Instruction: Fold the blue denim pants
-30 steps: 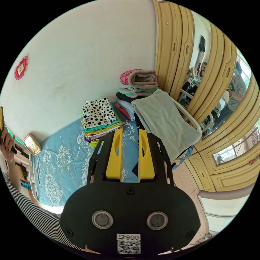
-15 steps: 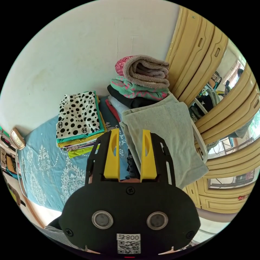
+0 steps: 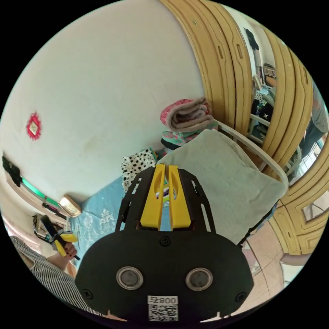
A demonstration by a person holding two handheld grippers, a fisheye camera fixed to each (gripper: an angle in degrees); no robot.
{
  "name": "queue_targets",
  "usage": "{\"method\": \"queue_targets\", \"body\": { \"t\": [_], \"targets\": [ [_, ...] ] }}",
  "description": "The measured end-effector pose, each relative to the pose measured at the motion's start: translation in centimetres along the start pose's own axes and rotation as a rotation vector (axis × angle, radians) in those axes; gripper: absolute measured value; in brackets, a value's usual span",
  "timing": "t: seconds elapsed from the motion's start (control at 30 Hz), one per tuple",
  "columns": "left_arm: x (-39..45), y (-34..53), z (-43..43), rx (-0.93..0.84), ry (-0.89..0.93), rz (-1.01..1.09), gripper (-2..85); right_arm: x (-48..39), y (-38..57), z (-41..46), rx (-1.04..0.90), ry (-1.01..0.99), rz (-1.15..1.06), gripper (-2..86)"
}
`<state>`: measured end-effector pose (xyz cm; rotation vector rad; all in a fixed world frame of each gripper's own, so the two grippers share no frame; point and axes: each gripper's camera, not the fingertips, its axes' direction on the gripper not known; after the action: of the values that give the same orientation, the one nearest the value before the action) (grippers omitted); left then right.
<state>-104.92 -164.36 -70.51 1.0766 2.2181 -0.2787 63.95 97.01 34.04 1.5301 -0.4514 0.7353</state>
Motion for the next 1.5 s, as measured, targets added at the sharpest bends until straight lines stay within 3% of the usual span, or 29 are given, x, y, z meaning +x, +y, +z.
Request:
{"method": "queue_targets", "body": {
  "t": [0.3,0.63,1.2,1.5],
  "targets": [
    [3.6,7.8,-15.9,0.073,-0.083,-0.019,14.3,-16.0,6.0,-14.5,0.273,-0.381,-0.175,0.8],
    [6.2,18.6,-31.2,0.184,-0.342,-0.173,16.5,-32.4,10.4,-17.5,0.31,-0.814,-0.4,0.8],
    [6.1,31.6,-43.5,0.168,-0.79,-0.485,19.5,-42.3,22.1,2.2,-0.195,-1.363,-0.41,0.7],
    [5.0,38.6,-47.5,0.156,-0.841,-0.582,19.5,-45.4,29.0,9.9,-0.369,-1.384,-0.514,0.9]
  ]
}}
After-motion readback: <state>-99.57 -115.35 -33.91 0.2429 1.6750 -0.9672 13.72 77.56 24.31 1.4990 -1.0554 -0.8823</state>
